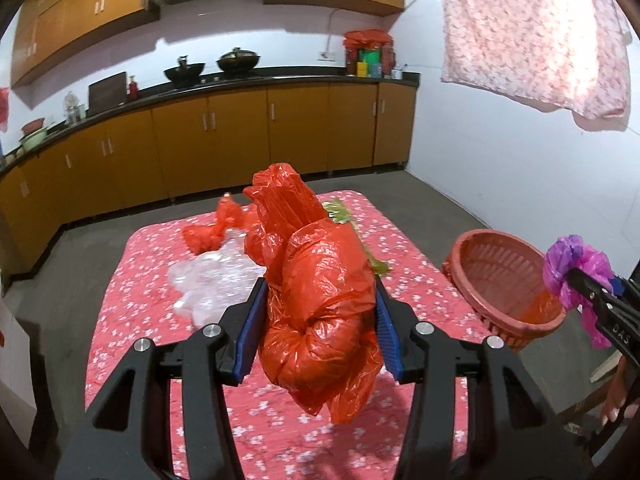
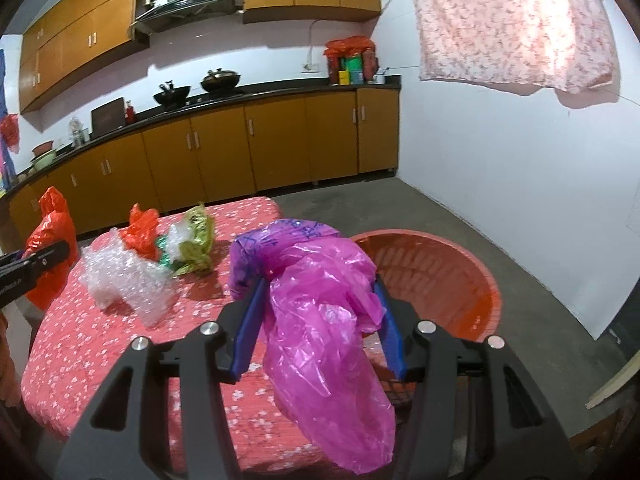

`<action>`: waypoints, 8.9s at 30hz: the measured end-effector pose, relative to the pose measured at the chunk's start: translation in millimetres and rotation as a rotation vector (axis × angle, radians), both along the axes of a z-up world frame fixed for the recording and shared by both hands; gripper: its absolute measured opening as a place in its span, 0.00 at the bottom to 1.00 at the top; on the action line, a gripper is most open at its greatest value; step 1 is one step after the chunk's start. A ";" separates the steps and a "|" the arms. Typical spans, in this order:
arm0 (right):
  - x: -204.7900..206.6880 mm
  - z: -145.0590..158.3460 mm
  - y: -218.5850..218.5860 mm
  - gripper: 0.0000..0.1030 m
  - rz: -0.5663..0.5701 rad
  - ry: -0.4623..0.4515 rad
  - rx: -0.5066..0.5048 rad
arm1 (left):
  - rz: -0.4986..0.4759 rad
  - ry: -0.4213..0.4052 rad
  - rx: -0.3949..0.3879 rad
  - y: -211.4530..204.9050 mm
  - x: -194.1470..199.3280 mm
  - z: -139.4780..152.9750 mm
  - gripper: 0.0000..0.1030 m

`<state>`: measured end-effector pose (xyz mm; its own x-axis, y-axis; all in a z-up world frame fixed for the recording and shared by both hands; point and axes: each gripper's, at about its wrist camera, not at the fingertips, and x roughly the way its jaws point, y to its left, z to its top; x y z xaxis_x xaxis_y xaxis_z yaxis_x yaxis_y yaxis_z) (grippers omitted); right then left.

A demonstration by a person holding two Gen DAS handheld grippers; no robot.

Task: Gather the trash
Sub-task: 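Carry both bags over the orange basket and open both tools to release, then move both tools back to the table and grasp bubble wrap with the left tool, then lift the bubble wrap with the left tool while the right tool grasps the olive green bag, then carry the bubble wrap and olive green bag over the orange basket with both tools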

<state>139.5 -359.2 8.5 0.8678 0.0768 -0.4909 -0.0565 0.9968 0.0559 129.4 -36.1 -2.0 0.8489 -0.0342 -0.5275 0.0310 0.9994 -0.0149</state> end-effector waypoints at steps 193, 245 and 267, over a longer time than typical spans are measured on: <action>146.5 -68.1 123.0 0.05 0.212 0.136 0.012 | 0.292 -0.007 -0.062 106.8 39.2 -38.0 0.12; 66.8 2.6 14.3 0.06 0.078 -0.007 -0.001 | 0.004 -0.061 -0.041 -12.4 28.2 -3.2 0.12; 69.9 -12.3 -94.9 0.06 -0.097 0.011 0.023 | -0.321 -0.038 -0.043 -145.7 64.2 -17.4 0.12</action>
